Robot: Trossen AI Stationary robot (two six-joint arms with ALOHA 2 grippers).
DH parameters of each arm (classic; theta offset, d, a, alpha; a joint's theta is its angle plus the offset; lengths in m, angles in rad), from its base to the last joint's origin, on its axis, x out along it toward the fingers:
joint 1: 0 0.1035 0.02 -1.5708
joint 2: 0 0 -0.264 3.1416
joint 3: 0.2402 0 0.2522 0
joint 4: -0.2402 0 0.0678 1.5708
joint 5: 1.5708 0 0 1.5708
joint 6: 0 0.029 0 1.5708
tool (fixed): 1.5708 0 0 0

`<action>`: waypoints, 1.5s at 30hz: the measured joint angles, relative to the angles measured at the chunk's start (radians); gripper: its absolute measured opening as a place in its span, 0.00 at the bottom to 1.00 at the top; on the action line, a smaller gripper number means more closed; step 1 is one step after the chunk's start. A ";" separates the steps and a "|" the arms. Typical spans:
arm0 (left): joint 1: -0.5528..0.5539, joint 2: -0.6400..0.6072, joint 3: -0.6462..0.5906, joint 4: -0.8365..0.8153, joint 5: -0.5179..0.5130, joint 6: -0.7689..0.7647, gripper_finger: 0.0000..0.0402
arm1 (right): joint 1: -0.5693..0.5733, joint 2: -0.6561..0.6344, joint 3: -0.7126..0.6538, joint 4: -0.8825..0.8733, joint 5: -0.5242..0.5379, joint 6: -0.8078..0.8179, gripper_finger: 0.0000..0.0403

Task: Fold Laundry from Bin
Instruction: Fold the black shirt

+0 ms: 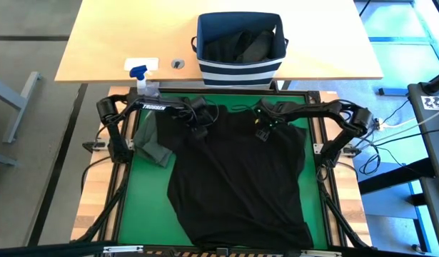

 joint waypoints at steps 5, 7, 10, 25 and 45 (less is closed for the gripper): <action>0.019 0.000 0.000 -0.032 -0.018 -0.001 0.43 | -0.056 0.002 -0.001 -0.028 0.116 -0.061 0.53; 0.023 0.000 0.001 -0.042 -0.020 -0.001 0.43 | -0.081 0.003 0.003 -0.046 0.183 -0.090 0.53; 0.025 -0.005 0.001 -0.043 -0.020 -0.001 0.43 | -0.107 0.002 0.040 -0.102 0.242 -0.098 0.53; -0.033 -0.356 0.036 -0.051 0.049 0.009 0.43 | 0.077 -0.260 0.277 -0.303 -0.210 -0.015 0.53; -0.779 -0.539 0.037 -0.174 0.160 -0.368 0.43 | 0.562 -0.322 0.149 -0.037 -0.292 0.045 0.53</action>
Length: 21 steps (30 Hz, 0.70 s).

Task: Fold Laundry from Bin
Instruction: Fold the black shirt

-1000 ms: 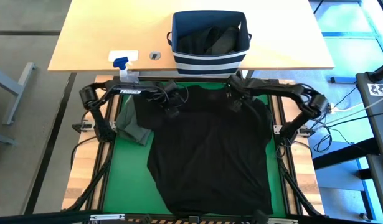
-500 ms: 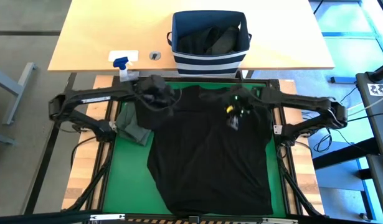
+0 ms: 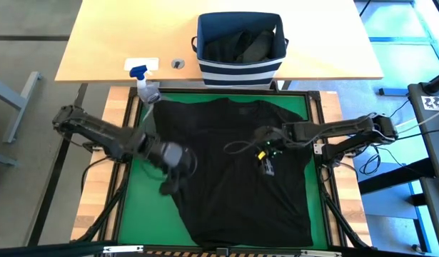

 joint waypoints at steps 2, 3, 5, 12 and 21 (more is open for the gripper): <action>-0.091 0.002 0.000 -0.054 -0.019 -0.075 0.43 | 0.030 0.000 0.000 0.030 0.004 0.043 0.53; -0.134 0.007 0.000 -0.070 -0.025 -0.112 0.43 | 0.045 0.000 0.000 0.049 0.013 0.071 0.53; -0.215 0.025 -0.002 -0.099 -0.036 -0.190 0.43 | 0.076 0.000 0.000 0.081 0.041 0.126 0.53; -0.462 0.128 -0.127 0.007 -0.124 -0.412 0.43 | 0.173 0.038 0.002 0.181 0.180 0.299 0.53; -0.501 0.389 -0.283 0.383 -0.172 -0.436 0.43 | 0.222 0.110 0.001 0.173 0.185 0.465 0.53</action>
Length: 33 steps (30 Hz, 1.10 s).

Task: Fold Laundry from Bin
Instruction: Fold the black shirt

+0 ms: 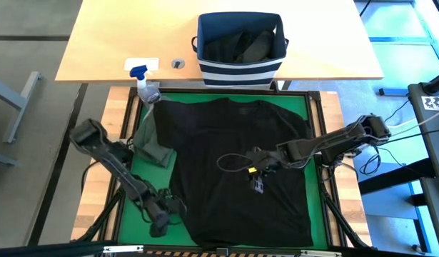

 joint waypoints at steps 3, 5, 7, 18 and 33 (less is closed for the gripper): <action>0.038 0.051 0.004 0.062 0.025 0.015 0.42 | 0.006 0.009 0.000 -0.003 0.002 0.044 0.53; 0.063 0.056 0.011 0.079 0.038 0.060 0.42 | 0.012 0.008 0.000 0.000 0.017 0.053 0.53; 0.089 0.044 0.017 0.087 0.016 0.110 0.42 | 0.019 0.008 0.000 -0.001 0.039 0.069 0.53; 0.370 -0.130 0.018 0.081 -0.384 0.162 0.43 | 0.019 0.008 0.000 -0.002 0.080 0.104 0.53; 0.444 -0.266 0.020 0.004 -0.071 0.221 0.43 | 0.025 0.007 0.000 -0.003 0.068 0.170 0.53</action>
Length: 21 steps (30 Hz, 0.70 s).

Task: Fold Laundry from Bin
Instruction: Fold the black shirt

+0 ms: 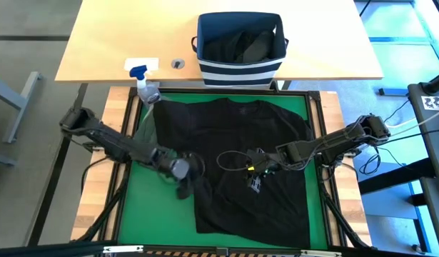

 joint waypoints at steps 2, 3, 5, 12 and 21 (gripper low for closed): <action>-0.066 -0.019 0.000 -0.058 0.044 0.014 0.43 | 0.006 0.000 0.000 0.000 0.000 0.005 0.53; -0.100 -0.021 0.000 -0.078 0.060 0.016 0.43 | 0.007 0.000 0.000 0.001 0.000 0.007 0.53; -0.168 -0.011 -0.004 -0.114 0.063 0.016 0.43 | 0.007 0.000 0.000 0.002 0.000 0.006 0.53; -0.280 0.170 -0.060 0.105 -0.041 -0.007 0.43 | 0.004 0.000 0.000 0.003 0.009 0.006 0.53; -0.167 0.293 -0.060 0.453 -0.010 0.106 0.43 | 0.004 0.000 0.000 0.001 0.000 0.014 0.53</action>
